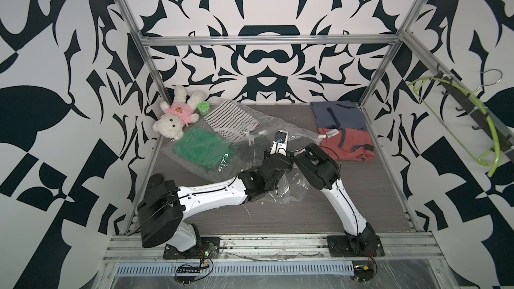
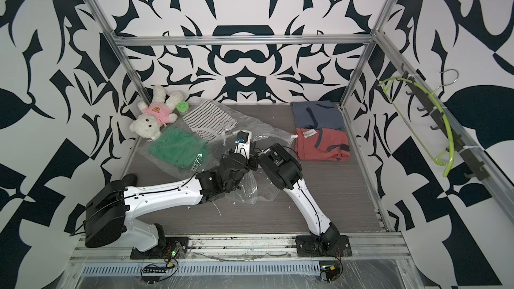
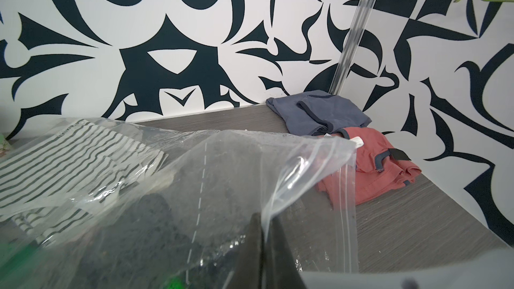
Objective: Take the tank top out of the vacuum bag
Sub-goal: Take out the tank top from the vacuum bag.
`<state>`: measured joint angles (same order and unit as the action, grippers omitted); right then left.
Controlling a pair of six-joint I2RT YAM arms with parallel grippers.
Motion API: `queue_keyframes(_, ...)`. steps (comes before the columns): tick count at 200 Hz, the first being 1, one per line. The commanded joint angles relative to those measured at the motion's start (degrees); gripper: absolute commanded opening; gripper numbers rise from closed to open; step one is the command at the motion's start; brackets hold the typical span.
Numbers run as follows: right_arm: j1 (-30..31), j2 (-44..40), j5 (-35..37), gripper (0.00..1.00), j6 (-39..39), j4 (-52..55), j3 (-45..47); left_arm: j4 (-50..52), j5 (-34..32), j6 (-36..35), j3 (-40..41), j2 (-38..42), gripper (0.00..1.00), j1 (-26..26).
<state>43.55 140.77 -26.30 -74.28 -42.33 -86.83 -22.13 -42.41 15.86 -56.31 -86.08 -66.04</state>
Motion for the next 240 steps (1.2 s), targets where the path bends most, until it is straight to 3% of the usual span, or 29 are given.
queue_keyframes(1, 2.6, 3.5, 0.7, 0.55, 2.4, 6.4, -1.6, -5.8, 9.5, 0.7, 0.2, -0.1, 0.00, -3.0)
queue_keyframes(62, 2.8, 5.0, 0.1, 0.48, 3.3, 6.2, -4.3, -7.2, 11.6, 1.5, 0.3, -0.9, 0.00, -3.0)
queue_keyframes(110, 2.9, 5.6, 0.0, 0.54, 3.6, 7.9, -6.0, -8.2, 13.7, 3.2, 0.0, -1.9, 0.00, -3.1)
queue_keyframes(132, 3.0, 5.5, 0.7, 0.44, 3.8, 9.1, -6.6, -7.9, 13.7, 3.3, 0.1, -1.7, 0.00, -3.1)
queue_keyframes(173, 3.0, 5.8, 0.2, 0.15, 3.7, 8.1, -7.7, -8.1, 13.2, 3.0, 0.1, -2.0, 0.00, -3.1)
queue_keyframes(211, 3.0, 3.7, 0.6, 0.01, 5.3, 7.1, -5.0, -7.9, 12.0, 3.0, 0.7, -1.5, 0.00, -3.1)
queue_keyframes(240, 2.9, 1.5, 1.2, 0.00, 7.2, 7.1, -2.8, -6.9, 9.8, 1.8, 1.4, -0.3, 0.00, -3.1)
